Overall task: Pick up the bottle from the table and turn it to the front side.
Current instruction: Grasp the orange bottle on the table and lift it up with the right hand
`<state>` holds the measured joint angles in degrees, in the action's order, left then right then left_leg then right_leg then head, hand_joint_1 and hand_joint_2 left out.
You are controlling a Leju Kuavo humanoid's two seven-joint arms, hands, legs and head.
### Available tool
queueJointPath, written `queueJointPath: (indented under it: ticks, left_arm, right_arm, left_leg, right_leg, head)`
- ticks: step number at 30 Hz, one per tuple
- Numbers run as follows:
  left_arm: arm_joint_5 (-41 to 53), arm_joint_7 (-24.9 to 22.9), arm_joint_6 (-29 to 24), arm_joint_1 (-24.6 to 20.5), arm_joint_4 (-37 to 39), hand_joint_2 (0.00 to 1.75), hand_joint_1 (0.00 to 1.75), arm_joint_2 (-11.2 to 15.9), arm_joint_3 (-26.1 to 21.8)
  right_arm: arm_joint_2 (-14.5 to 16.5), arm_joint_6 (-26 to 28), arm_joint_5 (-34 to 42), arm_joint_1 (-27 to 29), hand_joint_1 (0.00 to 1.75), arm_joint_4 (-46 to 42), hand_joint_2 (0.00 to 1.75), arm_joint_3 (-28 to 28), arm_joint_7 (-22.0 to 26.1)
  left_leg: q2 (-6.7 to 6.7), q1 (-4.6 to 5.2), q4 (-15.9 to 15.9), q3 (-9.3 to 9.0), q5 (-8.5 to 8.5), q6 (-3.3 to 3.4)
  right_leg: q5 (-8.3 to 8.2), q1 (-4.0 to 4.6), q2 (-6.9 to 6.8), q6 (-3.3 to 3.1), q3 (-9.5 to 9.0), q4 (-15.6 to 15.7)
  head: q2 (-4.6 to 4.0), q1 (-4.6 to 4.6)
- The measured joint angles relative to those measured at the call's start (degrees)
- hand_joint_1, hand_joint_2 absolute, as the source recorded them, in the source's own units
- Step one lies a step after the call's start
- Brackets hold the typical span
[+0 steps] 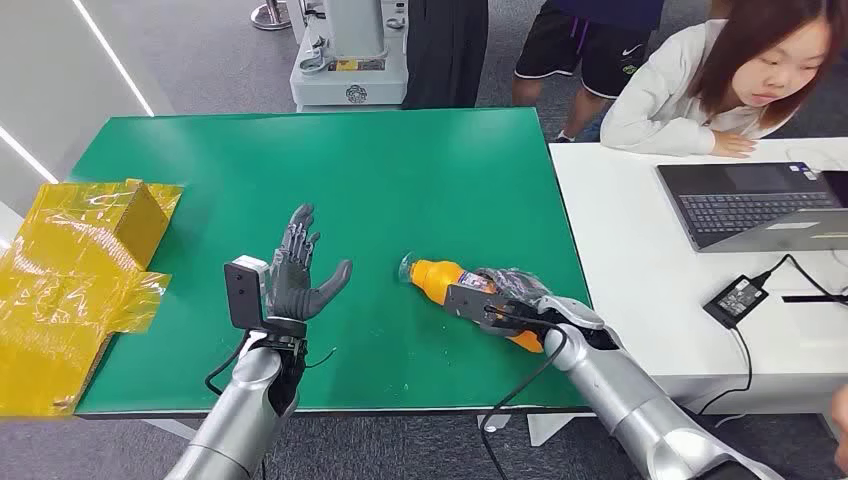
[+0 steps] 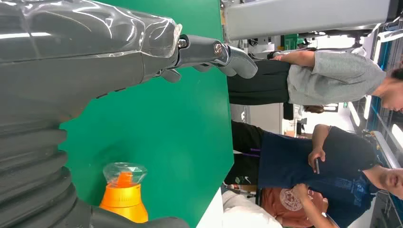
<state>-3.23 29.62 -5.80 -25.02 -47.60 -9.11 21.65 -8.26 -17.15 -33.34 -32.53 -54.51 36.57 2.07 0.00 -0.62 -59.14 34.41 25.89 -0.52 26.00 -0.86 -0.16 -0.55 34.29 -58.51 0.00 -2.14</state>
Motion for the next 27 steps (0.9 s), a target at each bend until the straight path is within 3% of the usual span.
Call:
queueJointPath:
  ticks: [5,10,12,18,27]
  left_arm:
    - [0.47,0.13,0.05,0.33,-0.10,1.75,0.00,0.02,-0.03]
    - [1.11,1.41,0.07,0.78,-0.14,1.75,0.00,0.01,-0.03]
    - [1.46,1.74,0.33,0.79,-0.13,1.75,0.00,0.01,-0.03]
    - [2.08,2.33,1.13,0.52,0.27,1.75,0.00,-0.02,-0.03]
    - [2.05,2.70,2.05,-1.28,1.96,1.75,0.00,-0.54,-0.03]
  right_arm:
    - [0.14,4.58,2.76,1.13,1.75,0.20,1.75,-1.16,4.97]
    - [1.98,13.93,12.74,5.49,1.75,-1.24,1.75,-7.99,21.53]
    - [2.93,16.69,15.18,7.61,1.75,-4.06,1.75,-11.29,25.15]
    - [4.32,19.24,16.85,12.06,1.75,-11.92,1.75,-17.09,27.32]
    - [5.04,20.67,17.75,13.57,1.75,-15.14,1.75,-20.09,28.92]
  left_leg:
    - [-0.02,0.00,0.00,0.02,0.01,0.00]
    - [-0.10,0.00,0.00,0.18,0.00,0.00]
    - [-0.12,0.00,0.00,0.23,0.00,-0.01]
    - [-0.10,0.00,0.00,0.31,0.01,0.00]
    - [-0.09,0.00,0.00,0.31,0.00,-0.01]
  right_leg:
    - [0.00,0.00,0.00,0.00,0.01,0.00]
    - [0.01,0.00,-0.10,0.01,0.13,-0.02]
    - [0.01,0.00,-0.11,0.01,0.19,-0.03]
    - [0.02,0.00,-0.08,0.01,0.29,-0.02]
    - [0.01,0.00,-0.08,0.01,0.29,-0.03]
  head:
    - [0.00,0.00]
    - [0.00,0.01]
    - [0.00,0.00]
    - [0.00,0.00]
    - [0.00,0.01]
